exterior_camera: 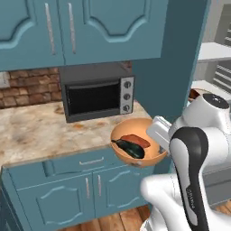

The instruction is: Place the bowl with the sweet potato and eggplant on the top shelf of the fridge. Place the bowl with the steak and chicken drumstick on the second highest shelf of the fridge.

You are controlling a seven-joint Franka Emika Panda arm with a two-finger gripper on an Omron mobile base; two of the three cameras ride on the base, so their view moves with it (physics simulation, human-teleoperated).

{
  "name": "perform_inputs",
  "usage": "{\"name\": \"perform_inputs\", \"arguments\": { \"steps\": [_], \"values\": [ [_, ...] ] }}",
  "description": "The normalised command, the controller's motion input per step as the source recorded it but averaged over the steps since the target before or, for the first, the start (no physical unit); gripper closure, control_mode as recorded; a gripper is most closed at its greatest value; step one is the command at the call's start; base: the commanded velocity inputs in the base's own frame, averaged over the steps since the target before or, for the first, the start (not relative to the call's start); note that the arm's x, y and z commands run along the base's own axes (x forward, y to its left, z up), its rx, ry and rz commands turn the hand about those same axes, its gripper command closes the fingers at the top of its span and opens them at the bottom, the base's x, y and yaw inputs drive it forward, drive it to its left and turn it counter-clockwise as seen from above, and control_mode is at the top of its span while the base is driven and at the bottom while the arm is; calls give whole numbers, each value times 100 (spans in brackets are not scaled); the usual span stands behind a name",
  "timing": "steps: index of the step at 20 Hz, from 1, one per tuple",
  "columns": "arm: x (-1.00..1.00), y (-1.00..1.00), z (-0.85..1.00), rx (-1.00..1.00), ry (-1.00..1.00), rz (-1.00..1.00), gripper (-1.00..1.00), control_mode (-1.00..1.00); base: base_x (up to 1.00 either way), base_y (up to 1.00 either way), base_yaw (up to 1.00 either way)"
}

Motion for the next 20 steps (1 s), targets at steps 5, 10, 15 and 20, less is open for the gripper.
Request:
{"name": "perform_inputs", "arguments": {
  "steps": [5, 10, 15, 20],
  "values": [
    [0, 0, 0, 0, 0, 0, 100, 100, 0, -100, -13],
    [0, 0, 0, 0, 0, 0, 100, 100, 18, -100, -11],
    [0, 0, 0, 0, 0, 0, 100, 100, 59, -86, -12],
    [0, 0, 0, 0, 0, 0, 100, 100, 98, -10, -6]
  ]
}}
